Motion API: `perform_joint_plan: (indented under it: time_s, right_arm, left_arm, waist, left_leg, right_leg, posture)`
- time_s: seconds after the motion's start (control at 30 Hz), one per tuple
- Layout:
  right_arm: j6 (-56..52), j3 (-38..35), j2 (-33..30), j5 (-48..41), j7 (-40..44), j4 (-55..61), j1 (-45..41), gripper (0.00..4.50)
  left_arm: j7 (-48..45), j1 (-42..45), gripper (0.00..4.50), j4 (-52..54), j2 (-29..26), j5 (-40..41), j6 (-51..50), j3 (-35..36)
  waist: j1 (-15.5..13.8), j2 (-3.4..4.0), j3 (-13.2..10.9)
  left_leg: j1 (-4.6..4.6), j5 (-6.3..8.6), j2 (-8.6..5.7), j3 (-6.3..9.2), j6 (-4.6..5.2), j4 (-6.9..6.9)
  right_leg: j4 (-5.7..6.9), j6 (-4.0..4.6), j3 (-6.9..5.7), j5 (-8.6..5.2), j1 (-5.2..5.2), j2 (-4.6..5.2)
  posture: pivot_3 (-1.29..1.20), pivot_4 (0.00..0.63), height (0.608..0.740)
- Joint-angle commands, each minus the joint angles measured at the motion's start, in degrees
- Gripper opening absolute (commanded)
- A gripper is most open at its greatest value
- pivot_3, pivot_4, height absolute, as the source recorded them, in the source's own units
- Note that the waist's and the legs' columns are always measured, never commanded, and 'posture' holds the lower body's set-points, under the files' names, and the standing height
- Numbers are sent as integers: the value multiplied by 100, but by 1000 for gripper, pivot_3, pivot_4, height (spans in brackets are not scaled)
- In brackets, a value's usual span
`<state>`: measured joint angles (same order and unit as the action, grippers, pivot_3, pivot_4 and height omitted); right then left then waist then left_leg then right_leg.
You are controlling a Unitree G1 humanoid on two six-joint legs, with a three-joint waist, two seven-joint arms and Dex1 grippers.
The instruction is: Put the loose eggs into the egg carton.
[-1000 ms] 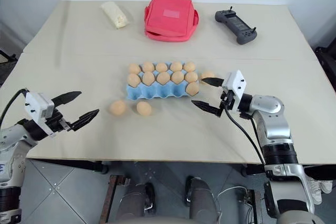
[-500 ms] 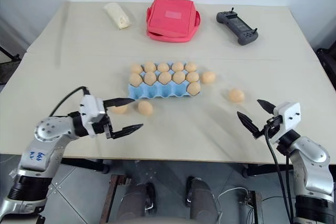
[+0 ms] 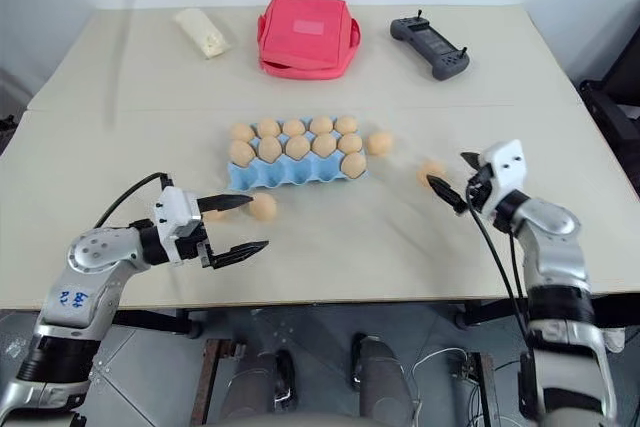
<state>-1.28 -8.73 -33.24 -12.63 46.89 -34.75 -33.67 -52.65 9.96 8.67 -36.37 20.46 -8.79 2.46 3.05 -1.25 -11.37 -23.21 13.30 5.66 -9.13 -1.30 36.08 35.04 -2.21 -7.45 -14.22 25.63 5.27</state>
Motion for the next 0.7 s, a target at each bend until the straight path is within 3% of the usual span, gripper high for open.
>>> perform_joint_plan:
  time_s: [0.03,0.07,0.27,0.43,0.57,0.7]
  right_arm:
    - [390,135,26,258,-9,-833,-498,4500]
    - [507,175,58,294,36,-1054,-619,4500]
    - [719,175,235,88,635,-1066,-806,2503]
    - [-24,332,375,-236,1008,385,-647,2503]
    - [-861,715,753,-279,746,1622,-741,2503]
    - [-1269,1109,1351,-143,381,1948,-1046,2503]
  left_arm:
    - [129,-136,4454,403,-13,104,-34,203]
    - [160,-199,4454,469,-18,107,-53,229]
    - [311,-479,4500,665,-71,137,-110,518]
    - [421,-682,4500,627,-97,261,-113,967]
    - [546,-849,4500,417,-90,350,-77,1411]
    - [670,-973,4500,230,-57,349,-11,1716]
  waist:
    - [-8,0,0]
    - [-19,0,0]
    - [-18,0,0]
    - [14,3,-1]
    - [27,3,-1]
    - [16,3,-1]
  left_leg:
    - [0,2,0,-18,-3,2]
    - [-2,3,-1,-26,-3,0]
    - [0,9,0,-38,-6,5]
    - [5,6,6,-31,-2,9]
    - [12,10,17,-6,-12,10]
    - [9,18,17,-4,-29,10]
  right_leg:
    - [3,-3,0,-1,0,-2]
    - [3,-5,-1,-2,2,-1]
    - [5,-12,4,-6,2,1]
    - [11,-8,10,-4,3,3]
    - [12,4,22,3,8,5]
    - [15,10,18,4,14,3]
  posture:
    - [0,150,740]
    - [0,150,740]
    - [0,150,740]
    - [0,150,740]
    - [0,150,740]
    - [0,150,740]
